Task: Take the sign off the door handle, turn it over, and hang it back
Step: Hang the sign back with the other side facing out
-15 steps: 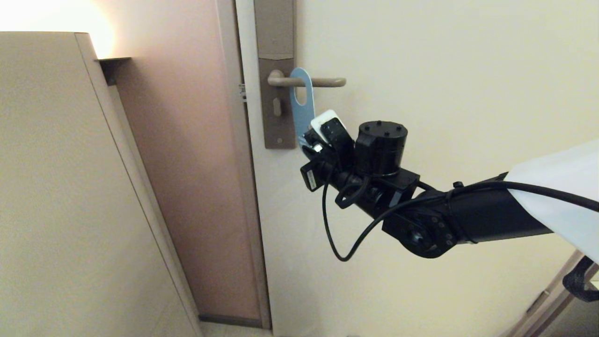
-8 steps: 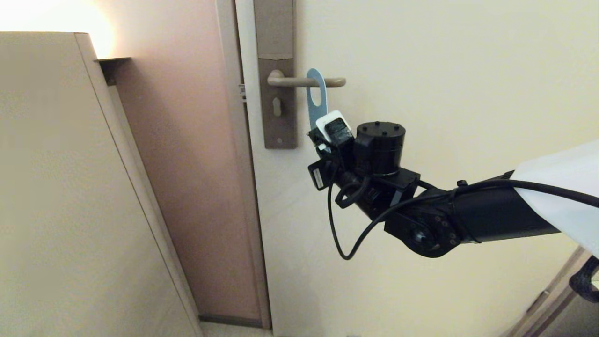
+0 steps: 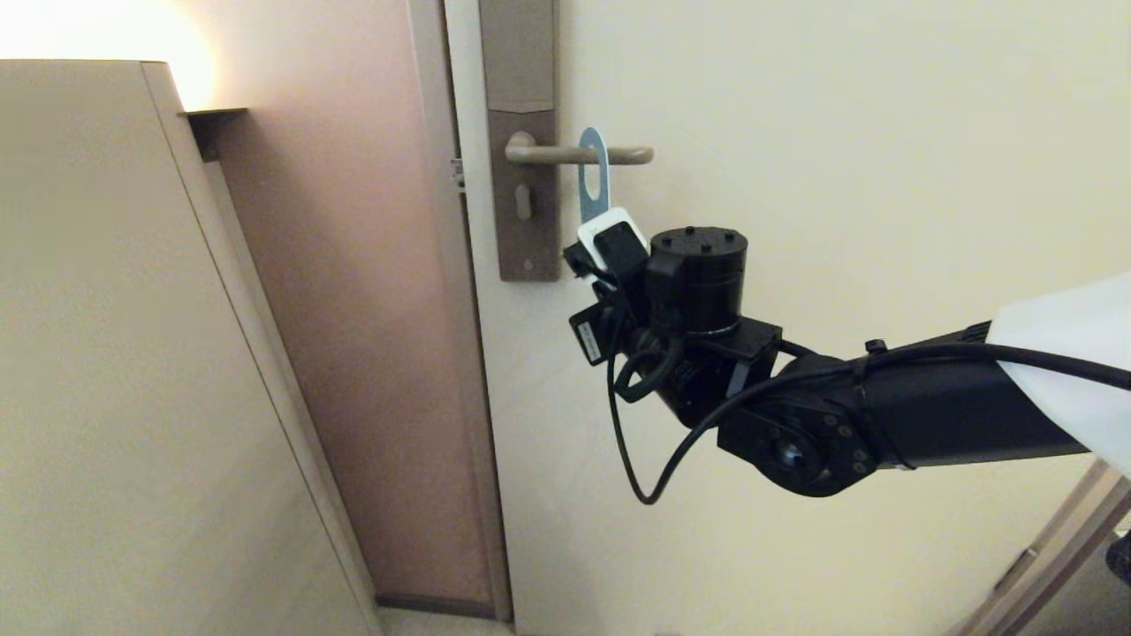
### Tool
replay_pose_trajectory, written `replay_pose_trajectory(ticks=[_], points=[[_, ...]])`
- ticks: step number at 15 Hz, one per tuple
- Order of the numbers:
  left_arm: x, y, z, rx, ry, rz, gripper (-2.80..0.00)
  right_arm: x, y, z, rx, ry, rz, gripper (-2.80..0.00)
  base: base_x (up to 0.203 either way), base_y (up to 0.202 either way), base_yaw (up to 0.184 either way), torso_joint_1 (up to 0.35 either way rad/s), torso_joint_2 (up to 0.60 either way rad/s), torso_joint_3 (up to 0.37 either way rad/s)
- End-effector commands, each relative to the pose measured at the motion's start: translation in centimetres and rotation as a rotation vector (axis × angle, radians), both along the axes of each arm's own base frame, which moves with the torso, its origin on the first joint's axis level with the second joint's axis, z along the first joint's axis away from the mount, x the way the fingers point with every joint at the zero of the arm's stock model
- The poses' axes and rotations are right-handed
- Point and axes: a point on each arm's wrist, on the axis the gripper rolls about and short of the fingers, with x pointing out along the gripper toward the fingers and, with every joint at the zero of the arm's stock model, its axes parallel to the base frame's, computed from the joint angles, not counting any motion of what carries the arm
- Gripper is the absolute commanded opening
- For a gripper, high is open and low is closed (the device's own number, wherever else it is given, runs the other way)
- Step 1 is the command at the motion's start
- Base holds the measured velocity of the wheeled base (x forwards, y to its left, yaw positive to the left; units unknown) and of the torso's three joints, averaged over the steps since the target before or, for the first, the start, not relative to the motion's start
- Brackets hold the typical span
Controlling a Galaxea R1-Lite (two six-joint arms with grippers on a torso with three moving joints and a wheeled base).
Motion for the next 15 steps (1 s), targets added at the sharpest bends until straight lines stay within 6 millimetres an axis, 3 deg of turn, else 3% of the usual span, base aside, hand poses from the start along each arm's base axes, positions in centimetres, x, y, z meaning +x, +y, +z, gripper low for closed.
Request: replay_pose_trajectory(ticks=[1,7,15], points=[[0.0,0.0,0.0,0.001,0.000,0.000,-2.80,-0.7,0.7,0.4,0.007,-0.011,0.022,-2.80,0.000,0.000,0.000,0.000,0.00,0.000],[0.0,0.0,0.0,0.001,0.002,0.000,-2.80,-1.7,2.4,1.5,0.023,-0.027,0.063,-2.80,0.000,0.000,0.000,0.000,0.00,0.000],[0.0,0.0,0.0,0.001,0.002,0.000,-2.80,-2.5,3.5,1.2,0.017,-0.021,0.094,-2.80,0.000,0.000,0.000,0.000,0.00,0.000]])
